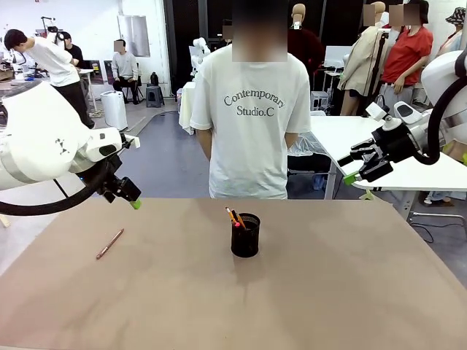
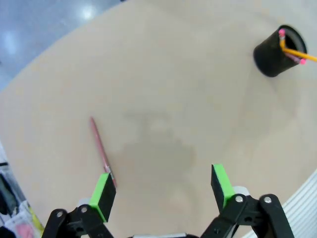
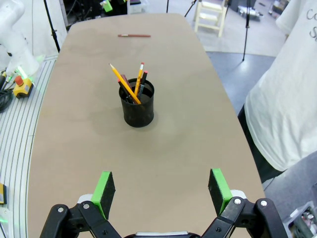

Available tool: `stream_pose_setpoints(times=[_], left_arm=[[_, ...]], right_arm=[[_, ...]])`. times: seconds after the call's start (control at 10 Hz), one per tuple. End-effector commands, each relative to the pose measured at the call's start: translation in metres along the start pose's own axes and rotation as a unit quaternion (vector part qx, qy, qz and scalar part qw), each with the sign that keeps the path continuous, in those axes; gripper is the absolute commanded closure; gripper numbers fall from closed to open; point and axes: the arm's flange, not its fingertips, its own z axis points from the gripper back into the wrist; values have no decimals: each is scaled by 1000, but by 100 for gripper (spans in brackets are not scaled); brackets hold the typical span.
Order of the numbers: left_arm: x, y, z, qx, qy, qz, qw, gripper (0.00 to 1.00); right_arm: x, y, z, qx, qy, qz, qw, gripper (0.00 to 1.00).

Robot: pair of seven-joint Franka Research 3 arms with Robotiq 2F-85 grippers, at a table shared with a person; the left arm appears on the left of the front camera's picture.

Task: Place the pens into the pen holder.
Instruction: Pick up a writing instrument from the table and place it into the Pen holder.

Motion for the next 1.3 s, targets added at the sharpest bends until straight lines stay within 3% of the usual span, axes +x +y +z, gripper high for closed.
stream_pose_setpoints(times=[0.0,0.7,0.9,1.2], left_arm=[[-1,0,1,-1,4,2,1000,0],[0,-2,-1,-2,1,-1,1000,0],[5,29,-18,50,35,31,998,0],[2,59,-36,45,49,54,996,0]], right_arm=[[3,0,0,-2,8,-5,1000,0],[3,0,0,-2,8,-5,1000,0],[3,0,0,-2,8,-5,1000,0],[3,0,0,-2,8,-5,1000,0]])
